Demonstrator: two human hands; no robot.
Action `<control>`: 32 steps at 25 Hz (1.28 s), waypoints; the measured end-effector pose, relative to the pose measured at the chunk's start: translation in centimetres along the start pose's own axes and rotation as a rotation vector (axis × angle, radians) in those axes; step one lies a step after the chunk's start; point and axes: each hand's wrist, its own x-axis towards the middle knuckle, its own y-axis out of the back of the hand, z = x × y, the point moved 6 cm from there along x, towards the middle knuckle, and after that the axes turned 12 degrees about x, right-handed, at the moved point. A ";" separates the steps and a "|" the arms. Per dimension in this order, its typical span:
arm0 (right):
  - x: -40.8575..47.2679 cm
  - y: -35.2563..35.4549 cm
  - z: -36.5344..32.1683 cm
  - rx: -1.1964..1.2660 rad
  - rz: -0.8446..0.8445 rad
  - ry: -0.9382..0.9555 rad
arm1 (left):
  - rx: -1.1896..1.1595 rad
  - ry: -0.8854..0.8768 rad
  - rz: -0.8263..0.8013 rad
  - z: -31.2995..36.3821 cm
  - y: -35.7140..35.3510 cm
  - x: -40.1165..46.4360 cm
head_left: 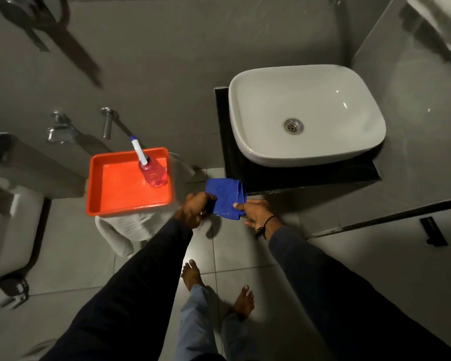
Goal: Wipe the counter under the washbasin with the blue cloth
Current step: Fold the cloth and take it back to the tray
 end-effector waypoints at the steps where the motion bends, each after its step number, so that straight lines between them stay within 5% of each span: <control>1: -0.8 -0.7 0.0 -0.017 -0.043 -0.006 | -0.021 0.010 -0.012 -0.3 0.8 -0.7; 10: -5.2 -16.8 1.3 -0.226 -0.225 0.065 | -0.026 0.018 0.237 -4.1 17.8 -3.9; 19: -0.5 -36.9 1.8 -0.657 -0.162 0.171 | 0.188 0.075 0.503 -3.5 36.5 6.3; 25: 5.6 -40.6 0.1 -0.727 -0.018 0.200 | 0.416 0.082 0.354 -1.7 37.8 13.7; 32: 7.6 -43.1 2.2 -0.679 0.006 0.127 | 0.402 0.130 0.170 -2.8 38.3 16.0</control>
